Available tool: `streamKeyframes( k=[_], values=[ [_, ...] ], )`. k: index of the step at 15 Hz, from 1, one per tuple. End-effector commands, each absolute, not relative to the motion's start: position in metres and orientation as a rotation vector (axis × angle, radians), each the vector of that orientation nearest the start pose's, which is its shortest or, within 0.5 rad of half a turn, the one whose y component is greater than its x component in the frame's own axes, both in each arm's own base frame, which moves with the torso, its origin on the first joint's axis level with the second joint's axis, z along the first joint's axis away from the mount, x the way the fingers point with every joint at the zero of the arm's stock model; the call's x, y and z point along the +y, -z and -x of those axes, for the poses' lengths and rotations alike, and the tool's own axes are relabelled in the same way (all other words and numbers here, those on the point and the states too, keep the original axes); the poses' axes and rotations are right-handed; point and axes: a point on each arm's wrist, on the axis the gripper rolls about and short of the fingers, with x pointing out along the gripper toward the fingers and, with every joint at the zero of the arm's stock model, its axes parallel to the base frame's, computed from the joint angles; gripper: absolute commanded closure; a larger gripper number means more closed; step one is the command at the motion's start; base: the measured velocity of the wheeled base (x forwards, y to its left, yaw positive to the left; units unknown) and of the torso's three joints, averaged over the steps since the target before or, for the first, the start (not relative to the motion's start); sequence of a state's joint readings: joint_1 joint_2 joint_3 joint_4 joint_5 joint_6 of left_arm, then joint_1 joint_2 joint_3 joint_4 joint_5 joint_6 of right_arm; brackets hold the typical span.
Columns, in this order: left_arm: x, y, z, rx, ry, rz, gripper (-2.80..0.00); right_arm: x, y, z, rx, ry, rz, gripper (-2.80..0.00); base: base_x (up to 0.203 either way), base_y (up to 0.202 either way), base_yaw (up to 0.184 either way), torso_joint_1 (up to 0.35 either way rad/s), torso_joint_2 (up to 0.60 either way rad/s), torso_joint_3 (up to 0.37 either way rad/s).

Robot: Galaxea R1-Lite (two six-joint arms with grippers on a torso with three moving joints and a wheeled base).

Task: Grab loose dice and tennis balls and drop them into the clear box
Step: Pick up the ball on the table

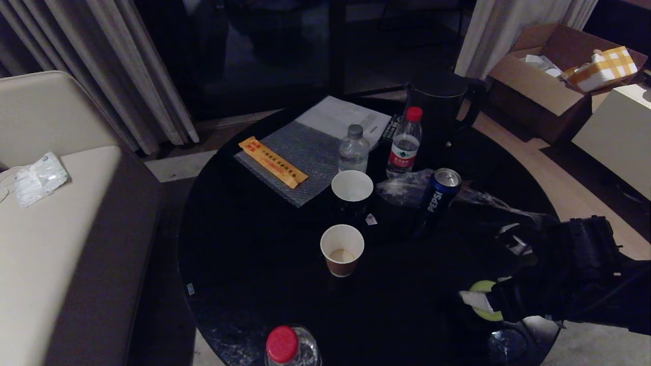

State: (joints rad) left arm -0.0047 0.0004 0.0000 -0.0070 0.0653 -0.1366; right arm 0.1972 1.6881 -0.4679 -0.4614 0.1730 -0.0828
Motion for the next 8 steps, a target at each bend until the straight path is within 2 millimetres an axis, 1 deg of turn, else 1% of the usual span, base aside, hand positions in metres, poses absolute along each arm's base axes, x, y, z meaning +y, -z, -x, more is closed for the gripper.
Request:
streamKeyframes(
  k=[1,3,8],
  values=[
    [0.0016,-0.0759,0.0227,-0.01,-0.061,0.138,0.0,0.0513,-0.0799,-0.2388,0.78,-0.368,0.095,-2.8,0.0,0.0,0.0,0.0,0.0,0.0],
    [0.0016,-0.0759,0.0227,-0.01,-0.061,0.138,0.0,0.0516,-0.0746,-0.2433,0.788,-0.314,0.123,-2.8,0.0,0.0,0.0,0.0,0.0,0.0],
    [0.0016,-0.0759,0.0226,-0.009,-0.061,0.138,0.0,0.052,-0.0717,-0.2456,0.786,-0.317,0.15,-2.8,0.0,0.0,0.0,0.0,0.0,0.0]
  ],
)
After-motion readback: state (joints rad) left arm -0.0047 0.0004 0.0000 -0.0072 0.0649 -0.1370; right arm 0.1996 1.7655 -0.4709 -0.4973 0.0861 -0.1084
